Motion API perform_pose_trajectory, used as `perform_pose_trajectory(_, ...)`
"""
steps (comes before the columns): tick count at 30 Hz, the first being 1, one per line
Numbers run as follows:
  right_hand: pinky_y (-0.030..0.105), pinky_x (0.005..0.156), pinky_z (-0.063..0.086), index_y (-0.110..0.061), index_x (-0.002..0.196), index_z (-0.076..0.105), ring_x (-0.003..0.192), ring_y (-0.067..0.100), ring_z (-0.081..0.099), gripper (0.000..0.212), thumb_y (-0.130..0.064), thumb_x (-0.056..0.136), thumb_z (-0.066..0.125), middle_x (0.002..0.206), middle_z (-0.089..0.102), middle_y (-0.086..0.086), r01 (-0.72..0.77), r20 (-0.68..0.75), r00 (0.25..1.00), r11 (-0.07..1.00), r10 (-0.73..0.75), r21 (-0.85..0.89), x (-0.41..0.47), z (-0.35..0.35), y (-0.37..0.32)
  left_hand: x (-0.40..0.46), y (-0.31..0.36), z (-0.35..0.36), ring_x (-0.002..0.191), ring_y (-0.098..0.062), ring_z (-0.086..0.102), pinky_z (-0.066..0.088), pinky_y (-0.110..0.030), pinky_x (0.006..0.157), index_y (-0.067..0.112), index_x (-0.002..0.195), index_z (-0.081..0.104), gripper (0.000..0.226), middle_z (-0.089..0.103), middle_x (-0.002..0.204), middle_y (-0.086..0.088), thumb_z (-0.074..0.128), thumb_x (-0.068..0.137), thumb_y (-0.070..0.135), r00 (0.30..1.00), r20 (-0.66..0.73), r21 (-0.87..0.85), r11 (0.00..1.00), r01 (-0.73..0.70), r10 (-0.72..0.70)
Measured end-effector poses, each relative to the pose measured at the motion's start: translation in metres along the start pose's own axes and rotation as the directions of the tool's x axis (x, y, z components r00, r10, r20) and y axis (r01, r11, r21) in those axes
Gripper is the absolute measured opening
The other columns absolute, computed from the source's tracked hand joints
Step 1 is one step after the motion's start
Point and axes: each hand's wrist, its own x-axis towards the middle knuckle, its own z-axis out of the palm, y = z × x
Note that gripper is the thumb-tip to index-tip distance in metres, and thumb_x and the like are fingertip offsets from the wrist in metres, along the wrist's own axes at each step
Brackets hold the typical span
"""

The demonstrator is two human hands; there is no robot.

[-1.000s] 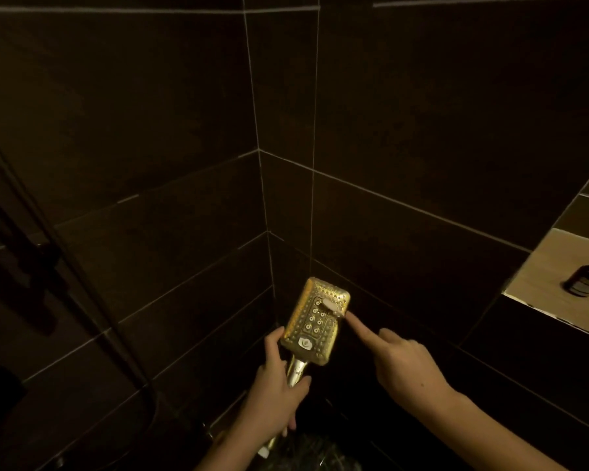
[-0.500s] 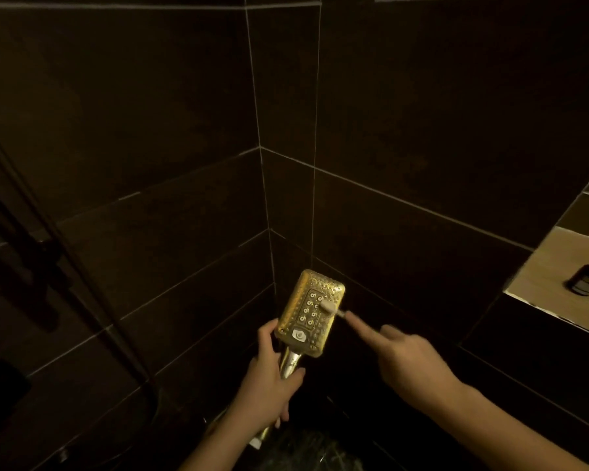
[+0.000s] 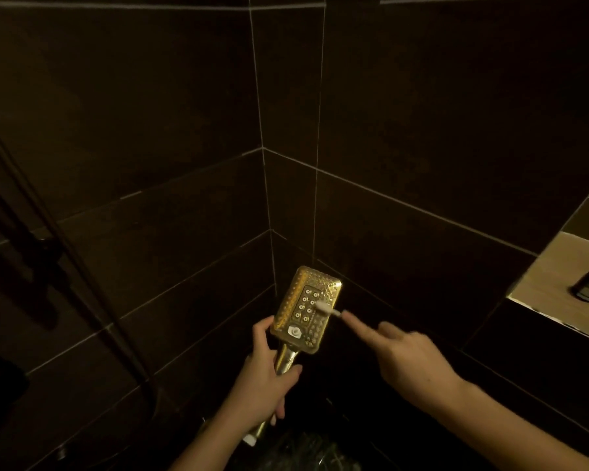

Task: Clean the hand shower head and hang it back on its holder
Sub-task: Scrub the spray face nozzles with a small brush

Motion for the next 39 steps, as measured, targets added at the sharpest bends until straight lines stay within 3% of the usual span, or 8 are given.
perform_pose_trajectory(4,0.024,0.061,0.054,-0.045,0.145,-0.02,0.065,0.008,0.056,0.077,-0.021,0.101,0.038,0.106,0.051,-0.006,-0.104,-0.03,0.994,0.994,0.103,-0.031,0.008,-0.015,0.018,-0.002,0.002,0.001,0.047,-0.019,0.063,0.053,-0.031,0.043,0.061,0.131,0.013,0.083,0.07,0.106,-0.006,0.069,0.095,0.012,1.0,0.004,0.004,1.0,0.005,-0.005)
perform_pose_trajectory(9,0.024,0.053,0.037,-0.053,0.138,-0.034,0.057,0.008,0.045,0.067,-0.039,0.093,0.014,0.099,0.051,-0.006,0.093,0.13,0.988,0.995,-0.088,-0.033,-0.007,0.002,0.002,-0.002,0.002,0.002,0.046,-0.017,0.063,0.053,-0.029,0.043,0.058,0.136,0.008,0.086,0.069,0.11,-0.006,0.067,0.096,0.01,1.0,0.019,-0.005,1.0,0.012,-0.012)
perform_pose_trajectory(15,0.017,0.053,0.032,-0.043,0.15,-0.014,0.057,0.003,0.042,0.073,-0.029,0.1,0.037,0.107,0.05,-0.005,-0.061,-0.01,0.998,0.996,0.061,-0.065,0.014,-0.022,0.022,-0.002,0.001,0.001,0.046,-0.021,0.063,0.054,-0.032,0.043,0.06,0.135,0.01,0.086,0.07,0.106,-0.006,0.068,0.095,0.01,1.0,0.014,-0.013,1.0,0.005,-0.004)
perform_pose_trajectory(21,0.025,0.062,0.043,-0.049,0.139,-0.031,0.069,0.01,0.053,0.071,-0.031,0.101,0.026,0.108,0.048,-0.005,0.098,0.177,0.98,0.995,-0.09,-0.035,-0.008,0.001,-0.004,-0.002,-0.004,0.0,0.046,-0.021,0.063,0.054,-0.033,0.045,0.059,0.138,0.008,0.088,0.07,0.107,-0.008,0.067,0.096,0.009,1.0,0.028,-0.022,1.0,0.009,-0.008)
perform_pose_trajectory(28,0.022,0.059,0.049,-0.043,0.148,-0.019,0.065,0.008,0.053,0.074,-0.02,0.101,0.035,0.104,0.048,-0.007,-0.065,0.068,0.995,0.995,0.071,-0.08,0.016,-0.018,0.012,-0.005,-0.006,-0.002,0.046,-0.023,0.062,0.055,-0.034,0.044,0.06,0.137,0.009,0.087,0.069,0.105,-0.009,0.067,0.096,0.008,1.0,0.021,-0.021,1.0,0.007,-0.006)
perform_pose_trajectory(35,0.016,0.051,0.026,-0.05,0.141,-0.027,0.06,0.006,0.04,0.062,-0.043,0.097,0.017,0.099,0.038,-0.011,0.064,0.229,0.972,0.998,-0.06,-0.011,-0.009,0.003,-0.014,-0.007,-0.012,-0.006,0.047,-0.025,0.063,0.054,-0.033,0.044,0.057,0.138,0.008,0.087,0.07,0.108,-0.011,0.066,0.096,0.007,1.0,0.022,-0.013,1.0,0.02,-0.019)
perform_pose_trajectory(37,0.017,0.054,0.028,-0.051,0.139,-0.029,0.06,0.006,0.04,0.061,-0.05,0.087,0.003,0.099,0.036,-0.011,0.087,0.243,0.966,0.996,-0.087,0.012,-0.01,0.005,-0.017,-0.007,-0.014,-0.007,0.048,-0.026,0.063,0.053,-0.033,0.045,0.058,0.138,0.008,0.088,0.07,0.109,-0.012,0.066,0.096,0.007,0.999,0.026,-0.014,0.999,0.03,-0.03)
perform_pose_trajectory(39,0.021,0.057,0.036,-0.05,0.14,-0.027,0.062,0.006,0.043,0.061,-0.04,0.093,0.01,0.1,0.042,-0.009,0.064,0.176,0.982,0.998,-0.064,0.004,-0.004,0.002,-0.012,-0.008,-0.015,-0.008,0.048,-0.025,0.063,0.054,-0.034,0.045,0.059,0.138,0.008,0.089,0.07,0.11,-0.011,0.066,0.096,0.008,0.999,0.03,-0.012,0.999,0.035,-0.034)
